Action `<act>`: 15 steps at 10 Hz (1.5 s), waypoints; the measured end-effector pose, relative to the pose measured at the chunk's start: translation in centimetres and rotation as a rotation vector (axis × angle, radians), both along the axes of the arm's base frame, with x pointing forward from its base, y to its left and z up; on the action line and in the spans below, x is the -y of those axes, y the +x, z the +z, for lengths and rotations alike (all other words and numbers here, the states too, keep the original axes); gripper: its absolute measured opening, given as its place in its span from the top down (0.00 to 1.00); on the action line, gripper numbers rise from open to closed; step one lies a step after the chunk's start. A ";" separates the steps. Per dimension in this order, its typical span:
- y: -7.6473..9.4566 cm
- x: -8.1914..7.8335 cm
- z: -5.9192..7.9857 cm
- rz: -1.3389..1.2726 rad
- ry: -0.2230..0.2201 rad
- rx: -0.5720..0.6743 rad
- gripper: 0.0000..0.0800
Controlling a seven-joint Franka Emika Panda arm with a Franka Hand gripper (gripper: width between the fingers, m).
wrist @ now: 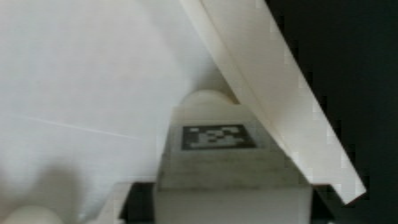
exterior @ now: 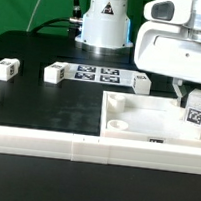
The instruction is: Assemble one leg
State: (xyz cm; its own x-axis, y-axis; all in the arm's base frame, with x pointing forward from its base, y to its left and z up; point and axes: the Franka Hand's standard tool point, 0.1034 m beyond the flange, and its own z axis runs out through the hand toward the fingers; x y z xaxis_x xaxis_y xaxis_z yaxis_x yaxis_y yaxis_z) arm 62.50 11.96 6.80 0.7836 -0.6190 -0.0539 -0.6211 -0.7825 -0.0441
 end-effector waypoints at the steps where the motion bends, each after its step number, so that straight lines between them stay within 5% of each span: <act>1: 0.0 0.0 0.0 -0.103 0.000 -0.004 0.64; 7: 0.2 0.2 0.0 -0.781 0.013 -0.025 0.64; 13: 0.2 0.0 0.0 -1.030 0.033 -0.056 0.64; 14: 0.2 0.0 -0.1 -1.026 0.033 -0.056 0.42; 15: 0.2 0.1 -0.1 -0.945 0.033 -0.049 0.42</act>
Offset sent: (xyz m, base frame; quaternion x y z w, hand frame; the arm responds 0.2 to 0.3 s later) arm -0.0051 -0.0144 0.0007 0.0137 0.0307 0.3442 0.9383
